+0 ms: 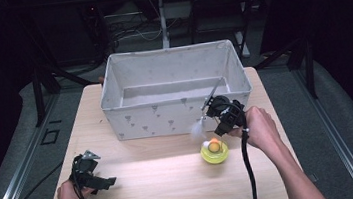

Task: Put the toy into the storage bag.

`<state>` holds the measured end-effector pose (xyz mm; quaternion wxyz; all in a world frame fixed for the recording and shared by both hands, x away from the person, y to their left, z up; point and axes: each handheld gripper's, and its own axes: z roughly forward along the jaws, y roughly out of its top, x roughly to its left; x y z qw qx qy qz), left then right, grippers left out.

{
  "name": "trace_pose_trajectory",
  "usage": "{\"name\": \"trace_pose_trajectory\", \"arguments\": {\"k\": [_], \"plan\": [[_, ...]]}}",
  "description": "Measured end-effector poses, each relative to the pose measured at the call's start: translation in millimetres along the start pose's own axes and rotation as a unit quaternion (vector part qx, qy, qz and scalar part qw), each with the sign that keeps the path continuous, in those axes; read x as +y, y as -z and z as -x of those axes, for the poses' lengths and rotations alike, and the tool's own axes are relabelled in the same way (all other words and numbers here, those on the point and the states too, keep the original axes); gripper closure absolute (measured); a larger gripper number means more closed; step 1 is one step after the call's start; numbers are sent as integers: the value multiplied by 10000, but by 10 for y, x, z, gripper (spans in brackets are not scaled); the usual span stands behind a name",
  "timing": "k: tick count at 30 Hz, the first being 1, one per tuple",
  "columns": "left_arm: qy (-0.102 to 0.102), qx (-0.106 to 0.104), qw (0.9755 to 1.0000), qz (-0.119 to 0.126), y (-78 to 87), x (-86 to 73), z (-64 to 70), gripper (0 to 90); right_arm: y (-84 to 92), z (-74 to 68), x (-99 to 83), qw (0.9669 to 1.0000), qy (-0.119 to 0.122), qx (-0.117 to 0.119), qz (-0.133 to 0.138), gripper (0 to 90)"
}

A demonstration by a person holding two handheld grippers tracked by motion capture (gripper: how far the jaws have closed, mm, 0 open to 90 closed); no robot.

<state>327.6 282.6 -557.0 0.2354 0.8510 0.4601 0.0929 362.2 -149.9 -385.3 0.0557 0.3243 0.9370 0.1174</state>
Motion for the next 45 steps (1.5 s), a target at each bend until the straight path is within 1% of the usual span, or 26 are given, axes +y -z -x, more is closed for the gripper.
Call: {"name": "trace_pose_trajectory", "arguments": {"k": [1,2,5,8,10,11,13,18,19,21,22,23,24,25,26,29,31,32,37,39,43,45], "plan": [[-1,5,10000,7,0,1,-1,2,17,5,9,10000,17,-42,4,886],[2,12,10000,4,0,2,1,2,28,5,19,10000,12,-10,28,886],[-9,29,10000,20,2,2,6,2,71,13,50,10000,68,-30,-7,886],[-4,18,10000,20,4,1,2,2,109,30,66,10000,48,-17,22,886],[-2,4,10000,23,-1,1,-2,2,142,39,79,10000,66,-31,-42,886],[4,-2,10000,12,-4,2,-2,2,155,48,81,10000,41,7,44,886],[-7,-15,10000,-8,-16,6,2,2,184,52,94,10000,48,19,6,885],[-1,-3,10000,-10,-22,9,3,1,223,58,115,10000,22,60,43,886],[0,-13,10000,-8,-21,9,2,2,240,67,123,10000,72,50,3,886],[8,-14,10000,-9,-25,8,-2,1,270,68,136,10000,84,40,1,886],[26,-10,10000,-8,-30,8,-1,2,289,71,142,9999,73,78,-12,885],[27,-27,10000,-15,-28,8,-4,2,304,75,147,10000,82,45,-16,885],[7,-14,10000,-18,-26,8,-3,2,311,72,146,10000,35,70,38,885],[1,-12,10000,-10,-23,8,-2,2,331,78,152,10000,71,55,-18,885],[9,-8,10000,5,-24,9,1,2,346,84,154,10000,80,45,15,885],[-16,-27,10000,-27,-35,14,6,2,388,88,177,10000,83,42,0,886],[-16,-19,10000,-18,-38,14,7,2,409,83,192,9999,88,83,16,885],[-11,-19,10000,-22,-39,15,6,2,425,86,203,9999,113,33,-9,885],[-12,-32,10000,-24,-32,15,6,2,512,97,222,9999,106,78,47,886],[-36,-20,10000,-17,-28,16,7,2,530,95,223,9999,110,68,31,885],[-18,-26,10000,-18,-28,15,6,2,589,97,223,9999,110,60,90,886],[-43,-20,10000,-21,-26,16,8,2,617,94,224,9998,116,85,102,886]]}}
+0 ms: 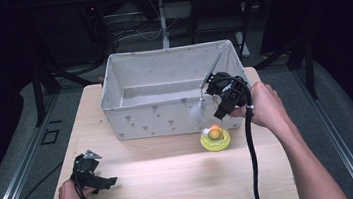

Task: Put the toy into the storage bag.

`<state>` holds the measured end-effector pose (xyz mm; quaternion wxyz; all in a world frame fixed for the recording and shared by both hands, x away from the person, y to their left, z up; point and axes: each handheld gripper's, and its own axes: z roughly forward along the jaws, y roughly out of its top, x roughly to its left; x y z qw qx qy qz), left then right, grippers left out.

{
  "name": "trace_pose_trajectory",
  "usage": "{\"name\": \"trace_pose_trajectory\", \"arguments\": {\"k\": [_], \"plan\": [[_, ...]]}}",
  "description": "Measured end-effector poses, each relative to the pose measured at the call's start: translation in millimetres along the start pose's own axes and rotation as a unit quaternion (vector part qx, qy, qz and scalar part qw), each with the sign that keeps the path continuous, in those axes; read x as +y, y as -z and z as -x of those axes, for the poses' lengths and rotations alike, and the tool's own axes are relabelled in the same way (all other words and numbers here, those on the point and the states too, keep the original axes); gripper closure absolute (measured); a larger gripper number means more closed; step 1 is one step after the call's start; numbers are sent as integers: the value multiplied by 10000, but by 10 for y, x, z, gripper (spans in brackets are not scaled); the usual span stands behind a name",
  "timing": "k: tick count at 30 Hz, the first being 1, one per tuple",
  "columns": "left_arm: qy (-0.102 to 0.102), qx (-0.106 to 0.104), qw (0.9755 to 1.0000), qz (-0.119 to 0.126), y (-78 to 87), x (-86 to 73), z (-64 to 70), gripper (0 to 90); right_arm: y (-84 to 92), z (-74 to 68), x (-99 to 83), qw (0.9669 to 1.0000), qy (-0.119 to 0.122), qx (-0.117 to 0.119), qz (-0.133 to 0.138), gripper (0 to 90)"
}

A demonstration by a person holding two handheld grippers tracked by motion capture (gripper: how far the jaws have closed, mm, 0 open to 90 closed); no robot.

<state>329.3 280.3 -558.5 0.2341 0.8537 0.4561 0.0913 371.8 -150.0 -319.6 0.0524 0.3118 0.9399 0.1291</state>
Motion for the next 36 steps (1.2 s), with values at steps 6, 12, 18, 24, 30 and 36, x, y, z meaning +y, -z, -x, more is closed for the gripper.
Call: {"name": "trace_pose_trajectory", "arguments": {"k": [6,12,18,24,30,36], "plan": [[-10,8,10000,-6,1,-1,2,2,77,10,15,10000,0,18,37,885],[-28,-1,10000,-9,0,0,1,2,182,20,12,10000,-26,-24,50,886],[-28,-13,10000,-3,1,6,-4,2,289,43,9,9999,-45,-61,82,885],[-68,-15,10000,7,3,21,15,2,444,50,10,9997,-66,-114,203,885],[-64,-17,10000,24,9,13,0,1,545,71,19,9995,-108,-115,282,886],[-16,-63,10000,8,-18,16,0,1,601,111,53,9995,-114,-109,269,885]]}}
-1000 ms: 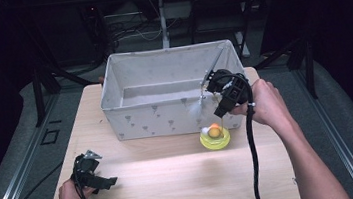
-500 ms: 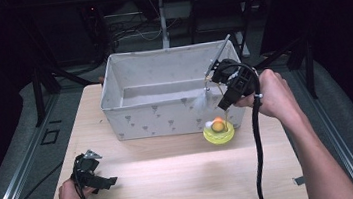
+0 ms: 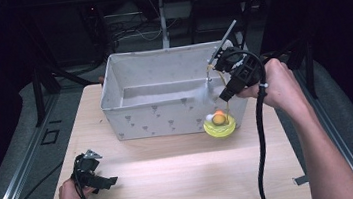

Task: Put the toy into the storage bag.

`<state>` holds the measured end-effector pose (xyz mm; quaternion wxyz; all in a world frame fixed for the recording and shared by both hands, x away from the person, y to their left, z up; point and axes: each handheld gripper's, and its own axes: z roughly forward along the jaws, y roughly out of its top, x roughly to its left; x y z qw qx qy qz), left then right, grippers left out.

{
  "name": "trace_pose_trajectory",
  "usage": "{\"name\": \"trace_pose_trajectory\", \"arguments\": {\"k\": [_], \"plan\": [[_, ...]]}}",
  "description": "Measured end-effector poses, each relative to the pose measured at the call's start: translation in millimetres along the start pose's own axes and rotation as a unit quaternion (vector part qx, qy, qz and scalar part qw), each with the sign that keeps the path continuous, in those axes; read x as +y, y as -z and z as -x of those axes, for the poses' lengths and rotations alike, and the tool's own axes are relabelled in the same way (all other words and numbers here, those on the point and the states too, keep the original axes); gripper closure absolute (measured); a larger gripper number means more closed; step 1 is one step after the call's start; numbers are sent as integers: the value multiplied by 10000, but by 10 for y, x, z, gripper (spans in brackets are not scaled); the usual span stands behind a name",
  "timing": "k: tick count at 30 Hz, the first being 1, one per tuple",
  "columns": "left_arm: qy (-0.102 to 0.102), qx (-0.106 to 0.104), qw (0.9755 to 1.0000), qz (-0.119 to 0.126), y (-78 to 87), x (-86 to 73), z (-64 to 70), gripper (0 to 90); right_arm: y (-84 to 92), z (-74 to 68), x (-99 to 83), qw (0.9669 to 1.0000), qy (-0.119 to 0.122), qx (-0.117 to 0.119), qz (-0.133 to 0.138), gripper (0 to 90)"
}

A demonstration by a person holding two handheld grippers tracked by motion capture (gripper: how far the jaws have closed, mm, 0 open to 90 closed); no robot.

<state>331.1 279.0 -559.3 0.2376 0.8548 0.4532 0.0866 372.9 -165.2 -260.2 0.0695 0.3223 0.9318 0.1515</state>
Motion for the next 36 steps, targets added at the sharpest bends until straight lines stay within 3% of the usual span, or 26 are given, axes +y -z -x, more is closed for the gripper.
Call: {"name": "trace_pose_trajectory", "arguments": {"k": [15,36], "plan": [[5,4,10000,70,18,-5,-1,0,160,34,118,10000,-4,-37,25,886],[-66,-70,9999,53,13,0,4,0,593,56,318,9993,-48,-293,217,886]]}}
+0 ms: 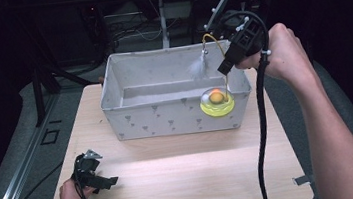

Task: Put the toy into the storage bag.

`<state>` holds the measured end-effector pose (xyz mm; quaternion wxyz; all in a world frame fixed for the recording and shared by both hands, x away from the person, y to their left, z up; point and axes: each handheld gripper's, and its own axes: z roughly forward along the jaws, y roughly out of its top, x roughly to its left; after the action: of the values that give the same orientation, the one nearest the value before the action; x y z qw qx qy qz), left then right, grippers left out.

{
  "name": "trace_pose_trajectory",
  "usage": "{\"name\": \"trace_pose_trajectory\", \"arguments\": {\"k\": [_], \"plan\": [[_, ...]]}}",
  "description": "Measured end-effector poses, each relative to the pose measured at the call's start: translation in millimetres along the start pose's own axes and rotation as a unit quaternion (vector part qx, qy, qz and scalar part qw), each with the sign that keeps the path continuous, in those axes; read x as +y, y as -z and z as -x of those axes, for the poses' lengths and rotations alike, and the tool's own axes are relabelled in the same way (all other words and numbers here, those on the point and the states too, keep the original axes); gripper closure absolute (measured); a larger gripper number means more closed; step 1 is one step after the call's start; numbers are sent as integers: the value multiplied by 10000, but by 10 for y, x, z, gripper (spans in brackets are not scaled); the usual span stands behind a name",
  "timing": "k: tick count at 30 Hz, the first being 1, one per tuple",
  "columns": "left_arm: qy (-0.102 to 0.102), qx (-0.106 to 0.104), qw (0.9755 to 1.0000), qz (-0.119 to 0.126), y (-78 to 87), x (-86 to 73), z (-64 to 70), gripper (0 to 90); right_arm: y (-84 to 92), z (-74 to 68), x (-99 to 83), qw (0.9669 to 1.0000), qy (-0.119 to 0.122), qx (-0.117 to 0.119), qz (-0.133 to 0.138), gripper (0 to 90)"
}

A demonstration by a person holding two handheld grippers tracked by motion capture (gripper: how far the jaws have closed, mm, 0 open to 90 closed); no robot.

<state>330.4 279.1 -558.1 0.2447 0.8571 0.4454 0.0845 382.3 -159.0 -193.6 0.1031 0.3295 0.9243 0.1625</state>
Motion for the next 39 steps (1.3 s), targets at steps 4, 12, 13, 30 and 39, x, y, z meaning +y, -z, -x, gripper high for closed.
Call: {"name": "trace_pose_trajectory", "arguments": {"k": [4,12,13,30,39], "plan": [[2,-4,10000,24,1,2,10,0,48,7,52,10000,14,-86,29,886],[-36,10,10000,-1,-2,4,12,0,129,50,133,9997,-47,-197,111,886],[-39,-8,10000,-9,-4,6,12,0,135,52,148,9997,-46,-239,79,886],[-45,-49,10000,-57,-3,9,9,0,73,216,314,9978,-261,-599,143,886],[-57,-19,10000,-49,-12,8,21,0,-58,397,361,9951,-587,-756,234,886]]}}
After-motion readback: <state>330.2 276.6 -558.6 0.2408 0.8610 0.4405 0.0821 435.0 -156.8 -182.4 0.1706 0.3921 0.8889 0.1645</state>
